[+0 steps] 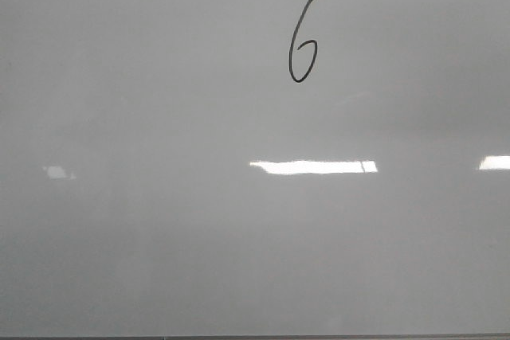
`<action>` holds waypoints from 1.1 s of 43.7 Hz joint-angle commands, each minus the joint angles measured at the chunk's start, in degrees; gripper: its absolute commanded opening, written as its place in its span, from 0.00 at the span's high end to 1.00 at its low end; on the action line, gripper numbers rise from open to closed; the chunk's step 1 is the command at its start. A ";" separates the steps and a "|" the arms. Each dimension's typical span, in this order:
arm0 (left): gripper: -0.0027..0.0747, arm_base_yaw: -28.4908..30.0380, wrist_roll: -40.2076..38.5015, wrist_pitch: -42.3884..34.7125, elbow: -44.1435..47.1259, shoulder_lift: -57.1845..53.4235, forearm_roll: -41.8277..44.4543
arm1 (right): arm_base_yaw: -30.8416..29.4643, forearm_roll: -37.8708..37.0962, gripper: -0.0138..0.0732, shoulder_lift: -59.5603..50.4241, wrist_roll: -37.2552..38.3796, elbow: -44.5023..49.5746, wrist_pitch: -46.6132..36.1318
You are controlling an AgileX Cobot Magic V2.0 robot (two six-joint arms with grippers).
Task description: Write number 6 on whiteboard
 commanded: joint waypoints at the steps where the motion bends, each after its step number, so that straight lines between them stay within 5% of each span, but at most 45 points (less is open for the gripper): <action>1: 0.99 -0.20 -0.75 -4.08 -1.38 0.53 0.10 | -0.35 -0.34 0.98 0.48 0.35 -1.72 -2.96; 22: 0.99 0.84 -0.75 -5.79 -0.95 -2.32 0.46 | -0.35 -0.34 0.98 0.48 0.35 -1.72 -2.96; 34: 0.99 5.24 -0.21 -30.37 14.04 -16.78 -1.59 | -0.35 -0.34 0.98 0.48 0.35 -1.72 -2.96; 48: 0.99 5.76 0.18 -48.73 34.20 -24.16 1.83 | -0.35 -0.34 0.98 0.48 0.35 -1.72 -2.96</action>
